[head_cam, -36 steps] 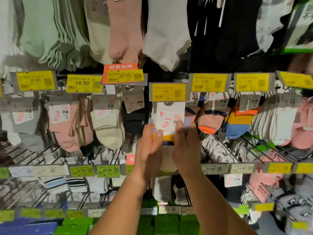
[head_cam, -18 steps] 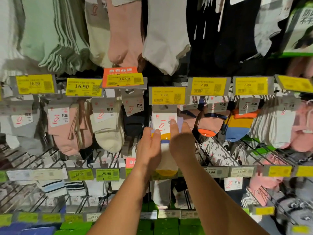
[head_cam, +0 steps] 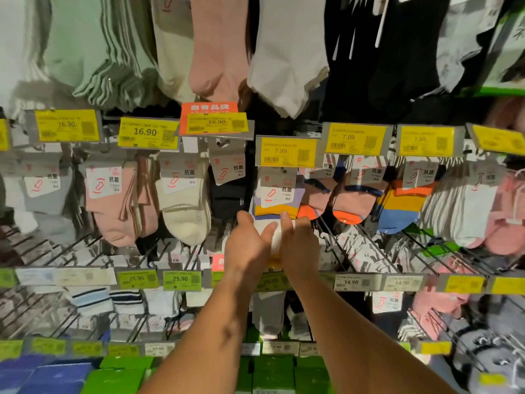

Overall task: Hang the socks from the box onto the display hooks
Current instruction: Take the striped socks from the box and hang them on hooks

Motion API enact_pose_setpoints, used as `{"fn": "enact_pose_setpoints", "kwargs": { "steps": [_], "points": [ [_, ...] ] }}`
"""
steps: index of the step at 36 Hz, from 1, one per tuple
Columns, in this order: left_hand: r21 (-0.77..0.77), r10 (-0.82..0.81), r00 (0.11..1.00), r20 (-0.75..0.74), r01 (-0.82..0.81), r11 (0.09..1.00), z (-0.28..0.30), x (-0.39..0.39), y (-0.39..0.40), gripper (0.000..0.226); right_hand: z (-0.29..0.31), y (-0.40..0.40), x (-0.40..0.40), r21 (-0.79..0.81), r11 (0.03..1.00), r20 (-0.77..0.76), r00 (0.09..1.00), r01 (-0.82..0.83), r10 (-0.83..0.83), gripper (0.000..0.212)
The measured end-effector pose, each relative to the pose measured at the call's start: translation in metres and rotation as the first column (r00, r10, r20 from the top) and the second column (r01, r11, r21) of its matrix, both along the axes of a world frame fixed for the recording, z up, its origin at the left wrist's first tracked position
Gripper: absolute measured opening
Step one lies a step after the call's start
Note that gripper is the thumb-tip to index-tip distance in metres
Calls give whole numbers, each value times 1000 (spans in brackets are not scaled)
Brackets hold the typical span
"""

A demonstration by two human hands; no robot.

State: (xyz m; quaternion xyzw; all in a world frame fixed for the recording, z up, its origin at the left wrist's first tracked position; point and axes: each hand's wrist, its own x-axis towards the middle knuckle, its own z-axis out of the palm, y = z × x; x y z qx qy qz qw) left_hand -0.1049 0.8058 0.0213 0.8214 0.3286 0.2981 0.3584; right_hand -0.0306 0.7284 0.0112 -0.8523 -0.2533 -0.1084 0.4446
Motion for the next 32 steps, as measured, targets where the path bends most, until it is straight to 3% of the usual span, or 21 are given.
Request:
{"fn": "enact_pose_setpoints", "kwargs": {
  "steps": [1, 3, 5, 6, 8, 13, 15, 18, 20, 25, 28, 30, 32],
  "points": [
    [-27, 10, 1000, 16, -10, 1000, 1, -5, 1, 43, -7, -1, 0, 4, 1000, 87, 996, 2, -3, 26],
    [-83, 51, 998, 33, -49, 995, 5, -17, 2, 47, -3, -7, -4, -69, 996, 113, 992, 61, -53, 28],
    [-48, 100, 995, 29, -99, 994, 5, -30, 2, 46, -7, -14, -12, -38, 994, -17, 994, 105, -105, 45],
    [50, 96, 995, 33, -98, 994, 3, -36, 0, 43, -10, -19, -16, -25, 992, -74, 989, 124, -126, 49],
    [221, 30, 999, 12, -31, 975, 1, -45, -8, 35, -13, -31, -27, -17, 982, -165, 968, 187, -187, 50],
    [246, -266, 936, -232, 321, 915, -2, -44, -59, 25, -21, -101, -57, -197, 947, -256, 919, 254, -300, 32],
    [301, -383, 865, -324, 478, 826, -12, -39, -94, 25, -24, -142, -68, -219, 927, -324, 874, 304, -363, 44],
    [225, -552, 763, -337, 634, 740, -28, -35, -161, 29, -33, -218, -85, -282, 864, -348, 794, 418, -498, 54],
    [343, -607, 710, -357, 704, 621, -49, -28, -212, 38, -39, -275, -102, -299, 816, -372, 728, 494, -576, 54],
    [168, -734, 486, -474, 869, 466, -63, -44, -374, 52, -51, -438, -165, -376, 656, -395, 528, 654, -752, 53],
    [94, -808, 339, -482, 937, 337, -67, -64, -467, 38, -56, -530, -208, -418, 520, -390, 370, 745, -843, 52],
    [55, -815, 229, -532, 970, 236, -73, -73, -520, 40, -62, -580, -229, -474, 456, -395, 281, 753, -874, 50],
    [45, -820, 178, -543, 982, 183, -79, -75, -562, 44, -72, -617, -237, -482, 413, -414, 214, 773, -885, 50]
  ]
}}
